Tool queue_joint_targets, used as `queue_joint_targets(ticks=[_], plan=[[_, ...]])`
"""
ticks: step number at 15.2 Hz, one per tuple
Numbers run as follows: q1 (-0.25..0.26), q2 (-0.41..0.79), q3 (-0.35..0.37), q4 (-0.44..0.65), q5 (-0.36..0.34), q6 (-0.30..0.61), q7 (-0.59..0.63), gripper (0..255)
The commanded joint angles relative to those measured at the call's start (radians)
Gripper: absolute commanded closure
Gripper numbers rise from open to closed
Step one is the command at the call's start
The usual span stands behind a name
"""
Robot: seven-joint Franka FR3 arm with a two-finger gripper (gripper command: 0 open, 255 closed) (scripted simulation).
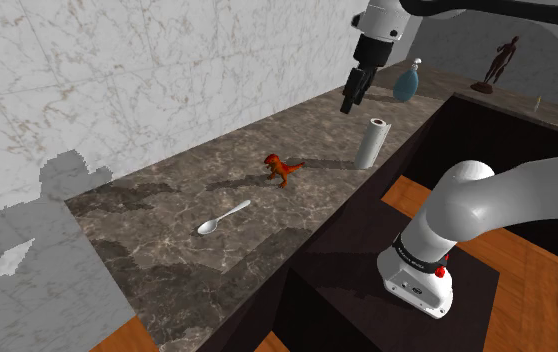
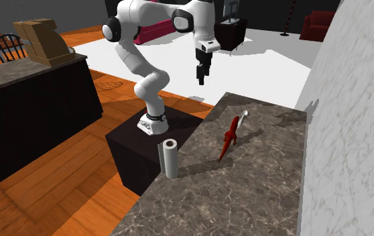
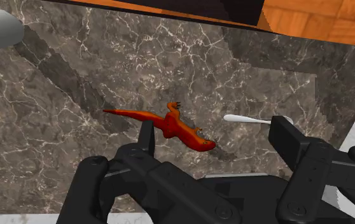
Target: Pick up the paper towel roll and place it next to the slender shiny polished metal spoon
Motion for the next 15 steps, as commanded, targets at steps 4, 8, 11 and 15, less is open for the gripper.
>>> queue_joint_targets(ticks=[4, 8, 11, 15], plan=[[-0.028, 0.015, -0.052, -0.032, -0.043, 0.040, -0.055, 0], [-0.066, 0.050, -0.123, -0.060, -0.098, 0.098, -0.126, 0], [-0.094, 0.088, -0.177, -0.071, -0.138, 0.145, -0.179, 0], [-0.127, 0.154, -0.250, -0.070, -0.183, 0.211, -0.249, 0]])
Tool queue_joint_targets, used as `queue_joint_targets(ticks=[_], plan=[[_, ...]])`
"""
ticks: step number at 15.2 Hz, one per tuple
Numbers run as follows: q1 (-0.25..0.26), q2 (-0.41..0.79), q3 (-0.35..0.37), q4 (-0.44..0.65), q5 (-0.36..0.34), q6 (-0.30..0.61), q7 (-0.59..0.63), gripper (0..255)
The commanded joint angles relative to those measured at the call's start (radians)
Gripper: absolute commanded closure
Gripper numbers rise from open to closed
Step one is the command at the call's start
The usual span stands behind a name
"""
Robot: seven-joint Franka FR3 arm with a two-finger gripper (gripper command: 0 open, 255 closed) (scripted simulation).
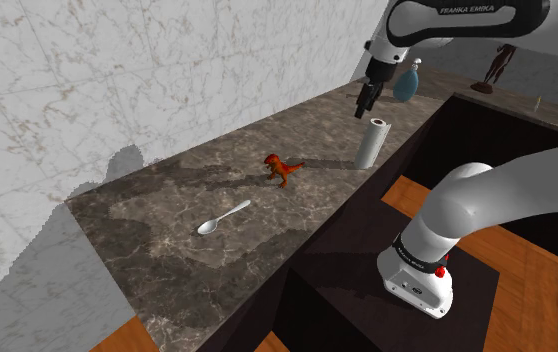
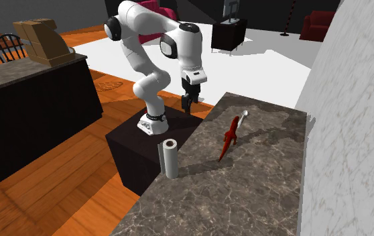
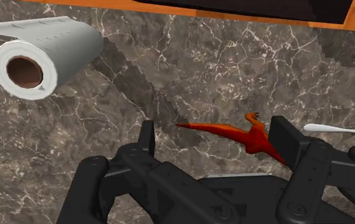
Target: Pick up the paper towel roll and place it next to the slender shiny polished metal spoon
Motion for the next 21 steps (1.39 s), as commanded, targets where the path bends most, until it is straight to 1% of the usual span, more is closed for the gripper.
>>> queue_joint_targets(ticks=[1, 7, 10, 13, 14, 21], plan=[[-0.014, 0.038, -0.034, 0.003, -0.019, 0.037, -0.032, 0], [-0.050, 0.173, -0.146, 0.043, -0.060, 0.138, -0.139, 0], [-0.063, 0.253, -0.203, 0.076, -0.064, 0.187, -0.196, 0], [-0.072, 0.341, -0.258, 0.120, -0.053, 0.234, -0.258, 0], [-0.072, 0.342, -0.259, 0.121, -0.053, 0.234, -0.259, 0], [-0.069, 0.388, -0.276, 0.054, -0.041, 0.343, -0.272, 0]])
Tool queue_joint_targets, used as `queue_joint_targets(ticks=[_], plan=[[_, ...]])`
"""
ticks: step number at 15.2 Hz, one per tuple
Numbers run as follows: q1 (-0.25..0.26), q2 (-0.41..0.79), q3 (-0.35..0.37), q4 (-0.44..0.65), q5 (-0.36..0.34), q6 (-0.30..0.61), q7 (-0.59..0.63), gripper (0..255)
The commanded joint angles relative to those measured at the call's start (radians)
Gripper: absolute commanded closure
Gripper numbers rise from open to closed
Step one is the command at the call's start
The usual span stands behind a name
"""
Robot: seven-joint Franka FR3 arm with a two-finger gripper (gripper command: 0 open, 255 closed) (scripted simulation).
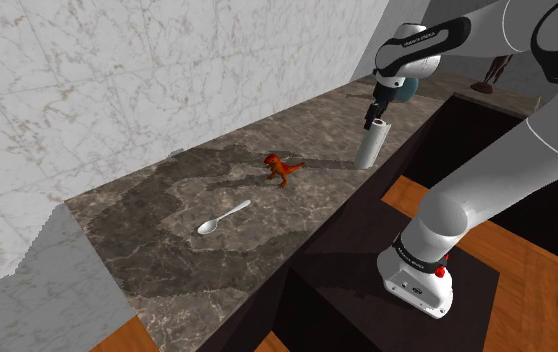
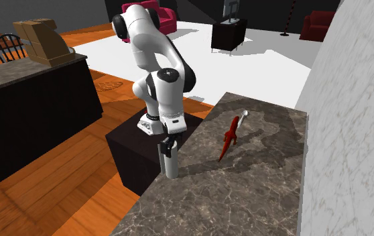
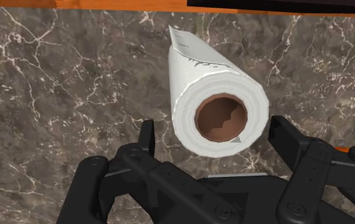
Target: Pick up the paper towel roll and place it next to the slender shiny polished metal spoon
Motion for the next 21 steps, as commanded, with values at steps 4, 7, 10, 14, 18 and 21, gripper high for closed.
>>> queue_joint_targets(ticks=[4, 7, 10, 14, 18, 21], plan=[[0.000, 0.007, -0.003, -0.011, 0.002, 0.018, -0.002, 0], [0.000, 0.007, -0.003, -0.011, 0.002, 0.018, -0.002, 0], [0.000, 0.007, -0.003, -0.010, 0.002, 0.018, -0.002, 255], [0.000, 0.007, -0.003, -0.010, 0.002, 0.018, -0.002, 255], [0.000, 0.007, -0.003, -0.011, 0.002, 0.018, -0.002, 255], [-0.001, -0.013, 0.004, 0.014, -0.004, -0.025, 0.004, 255]])
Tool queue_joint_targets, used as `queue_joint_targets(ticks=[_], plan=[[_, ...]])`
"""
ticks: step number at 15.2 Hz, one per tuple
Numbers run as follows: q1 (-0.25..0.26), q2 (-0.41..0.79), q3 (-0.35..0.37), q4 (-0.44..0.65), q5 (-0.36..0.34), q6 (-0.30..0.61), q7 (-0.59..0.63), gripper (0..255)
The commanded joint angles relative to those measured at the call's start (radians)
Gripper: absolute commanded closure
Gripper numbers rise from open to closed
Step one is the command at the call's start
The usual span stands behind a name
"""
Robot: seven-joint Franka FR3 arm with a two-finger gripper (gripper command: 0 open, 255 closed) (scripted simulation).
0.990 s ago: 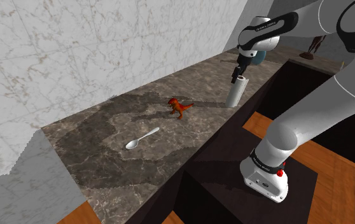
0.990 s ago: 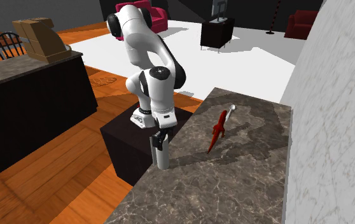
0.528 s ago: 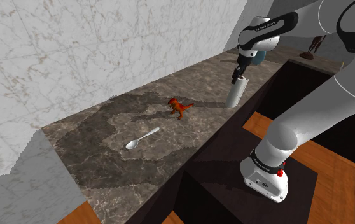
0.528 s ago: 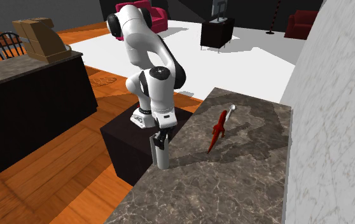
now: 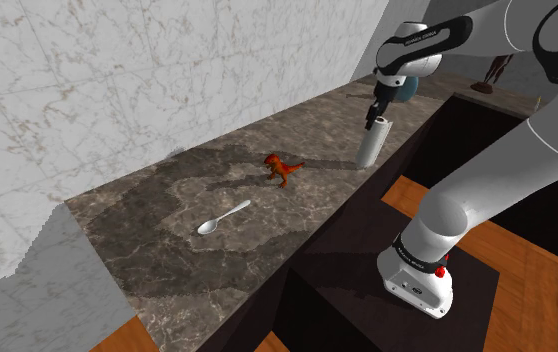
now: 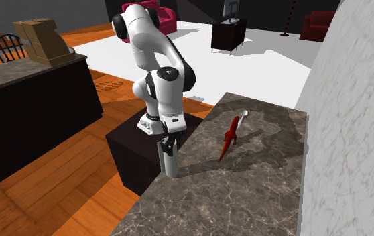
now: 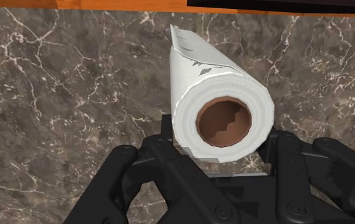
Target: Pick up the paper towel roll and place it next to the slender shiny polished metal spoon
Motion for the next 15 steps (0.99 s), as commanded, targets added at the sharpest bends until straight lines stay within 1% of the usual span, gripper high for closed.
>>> queue_joint_targets(ticks=[1, 15], plan=[[0.000, -0.012, 0.005, 0.017, -0.003, -0.029, 0.005, 255], [0.000, -0.070, 0.035, 0.159, -0.011, -0.225, 0.020, 255]])
